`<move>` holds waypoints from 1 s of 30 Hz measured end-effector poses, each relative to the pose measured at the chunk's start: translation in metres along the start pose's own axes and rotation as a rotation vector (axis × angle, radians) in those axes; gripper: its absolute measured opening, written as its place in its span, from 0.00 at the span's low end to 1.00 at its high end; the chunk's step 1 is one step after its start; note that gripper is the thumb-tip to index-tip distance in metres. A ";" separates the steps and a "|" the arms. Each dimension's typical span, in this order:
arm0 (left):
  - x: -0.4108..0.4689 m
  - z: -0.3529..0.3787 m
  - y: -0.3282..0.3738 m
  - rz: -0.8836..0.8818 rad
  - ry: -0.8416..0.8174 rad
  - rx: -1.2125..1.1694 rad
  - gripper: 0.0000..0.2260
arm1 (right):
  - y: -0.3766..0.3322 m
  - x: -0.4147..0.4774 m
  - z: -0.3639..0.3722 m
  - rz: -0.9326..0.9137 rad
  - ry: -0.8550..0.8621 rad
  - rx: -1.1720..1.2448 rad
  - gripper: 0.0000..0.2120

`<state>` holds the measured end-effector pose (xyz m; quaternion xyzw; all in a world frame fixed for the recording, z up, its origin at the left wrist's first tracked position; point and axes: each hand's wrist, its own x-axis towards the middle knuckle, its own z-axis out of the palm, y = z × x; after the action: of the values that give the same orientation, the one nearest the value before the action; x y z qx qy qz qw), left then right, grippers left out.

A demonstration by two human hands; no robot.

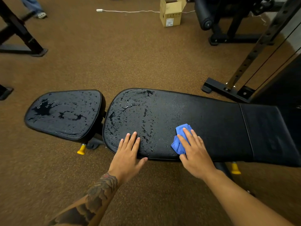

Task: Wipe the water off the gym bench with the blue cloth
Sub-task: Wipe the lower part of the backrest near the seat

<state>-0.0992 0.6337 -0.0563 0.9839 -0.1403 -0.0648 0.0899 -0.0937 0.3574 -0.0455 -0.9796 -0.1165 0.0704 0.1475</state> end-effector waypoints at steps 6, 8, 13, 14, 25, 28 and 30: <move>-0.003 0.000 -0.010 -0.003 0.037 0.052 0.37 | -0.005 0.001 0.005 0.047 0.037 0.059 0.29; -0.002 0.000 -0.012 0.006 0.037 0.062 0.37 | -0.013 0.009 0.010 0.085 0.088 0.096 0.28; -0.001 0.004 -0.012 0.018 0.066 0.047 0.36 | -0.053 0.040 0.020 0.045 0.111 0.094 0.28; -0.001 0.005 -0.013 0.025 0.076 0.043 0.36 | -0.062 0.044 0.024 0.010 0.092 0.095 0.28; -0.001 0.007 -0.025 0.072 0.071 0.028 0.36 | -0.021 0.005 0.010 -0.079 0.018 0.057 0.25; -0.002 0.009 -0.026 0.087 0.074 0.026 0.36 | -0.024 0.033 0.011 0.064 0.072 0.035 0.25; -0.002 0.011 -0.026 0.094 0.078 0.008 0.35 | -0.043 0.056 0.018 0.102 0.105 0.029 0.24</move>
<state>-0.0958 0.6573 -0.0718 0.9784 -0.1828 -0.0218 0.0944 -0.0519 0.4164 -0.0549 -0.9844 -0.0576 0.0283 0.1637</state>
